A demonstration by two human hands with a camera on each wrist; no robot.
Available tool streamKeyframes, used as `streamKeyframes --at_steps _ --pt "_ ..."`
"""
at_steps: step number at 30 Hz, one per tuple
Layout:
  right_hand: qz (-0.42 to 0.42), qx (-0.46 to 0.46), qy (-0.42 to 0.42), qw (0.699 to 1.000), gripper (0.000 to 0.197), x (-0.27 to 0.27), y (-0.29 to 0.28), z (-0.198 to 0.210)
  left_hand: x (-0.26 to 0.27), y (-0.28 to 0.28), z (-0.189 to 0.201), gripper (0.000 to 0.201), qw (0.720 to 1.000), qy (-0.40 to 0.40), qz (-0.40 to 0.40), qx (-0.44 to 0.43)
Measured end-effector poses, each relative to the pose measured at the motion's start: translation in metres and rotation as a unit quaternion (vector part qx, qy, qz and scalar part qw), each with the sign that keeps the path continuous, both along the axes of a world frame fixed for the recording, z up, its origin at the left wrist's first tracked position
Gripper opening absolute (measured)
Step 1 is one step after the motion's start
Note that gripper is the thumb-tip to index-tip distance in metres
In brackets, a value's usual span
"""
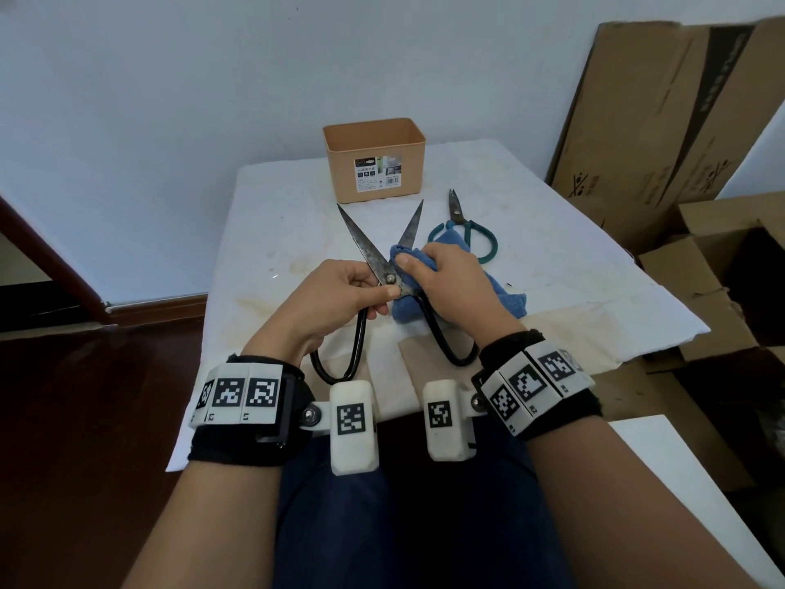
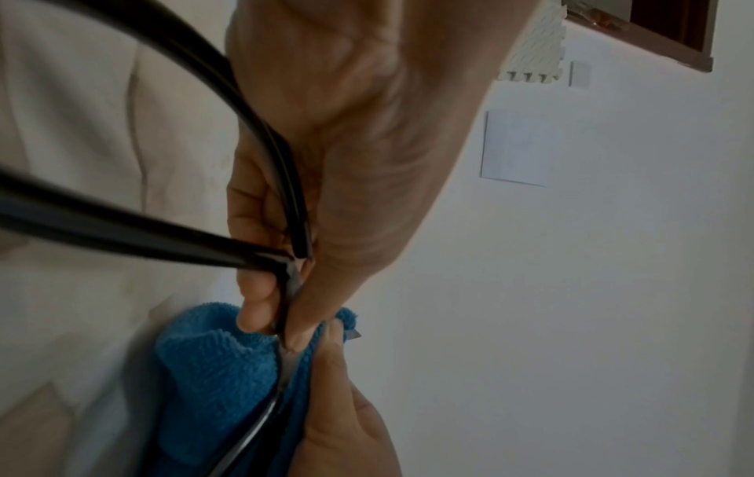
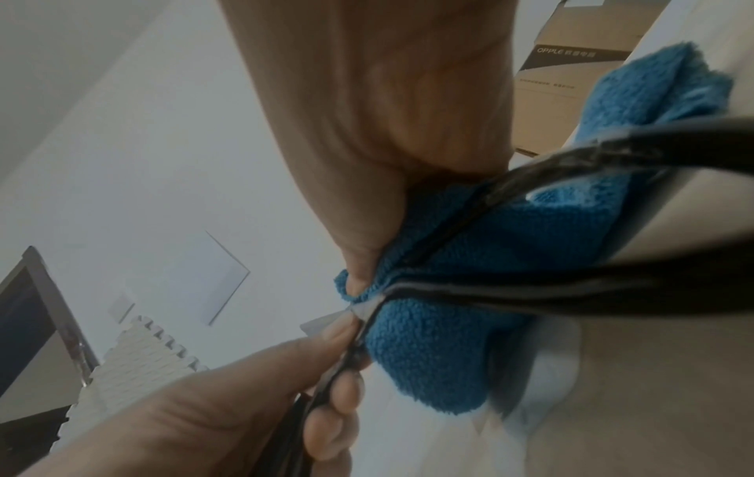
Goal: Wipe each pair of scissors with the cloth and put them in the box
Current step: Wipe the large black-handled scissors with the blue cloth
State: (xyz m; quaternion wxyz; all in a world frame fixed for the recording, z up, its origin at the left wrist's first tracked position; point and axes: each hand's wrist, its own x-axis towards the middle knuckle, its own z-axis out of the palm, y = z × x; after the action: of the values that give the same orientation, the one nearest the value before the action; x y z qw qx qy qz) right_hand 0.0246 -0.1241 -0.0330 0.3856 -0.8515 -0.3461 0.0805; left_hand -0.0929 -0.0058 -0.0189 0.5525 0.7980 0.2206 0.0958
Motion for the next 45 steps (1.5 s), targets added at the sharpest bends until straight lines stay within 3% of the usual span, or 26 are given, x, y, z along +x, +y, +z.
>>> streamKeyframes --at_steps 8,15,26,29,32,34,38,45 --pt "-0.014 0.020 -0.024 0.999 0.047 0.006 -0.003 0.004 0.002 -0.002 -0.006 0.018 0.999 0.001 -0.012 -0.036" --pt "-0.007 0.081 0.021 0.996 0.046 0.001 -0.006 -0.002 -0.001 0.006 -0.003 0.011 0.990 0.057 -0.082 -0.095" --pt "-0.111 0.208 0.062 0.970 0.036 0.009 -0.014 -0.005 -0.001 0.000 0.000 0.026 0.998 0.025 -0.038 -0.050" --pt "-0.099 0.254 0.060 0.960 0.025 0.010 -0.021 0.004 -0.002 0.001 -0.001 0.030 0.999 0.024 -0.029 -0.038" --pt "0.003 0.218 0.067 0.974 0.011 0.006 -0.019 0.011 -0.001 0.001 -0.002 0.033 0.999 0.020 -0.030 -0.030" --pt "0.040 0.166 0.082 0.982 0.014 0.002 -0.017 0.009 -0.001 0.001 -0.002 0.034 0.999 0.019 -0.032 -0.025" --pt "0.002 0.121 0.085 0.989 0.031 0.001 -0.016 0.007 -0.001 -0.001 -0.003 0.032 0.999 0.015 -0.041 -0.021" --pt "0.012 0.096 0.123 0.988 0.029 0.000 -0.013 0.010 -0.001 0.001 -0.002 0.011 0.997 0.009 -0.062 -0.045"
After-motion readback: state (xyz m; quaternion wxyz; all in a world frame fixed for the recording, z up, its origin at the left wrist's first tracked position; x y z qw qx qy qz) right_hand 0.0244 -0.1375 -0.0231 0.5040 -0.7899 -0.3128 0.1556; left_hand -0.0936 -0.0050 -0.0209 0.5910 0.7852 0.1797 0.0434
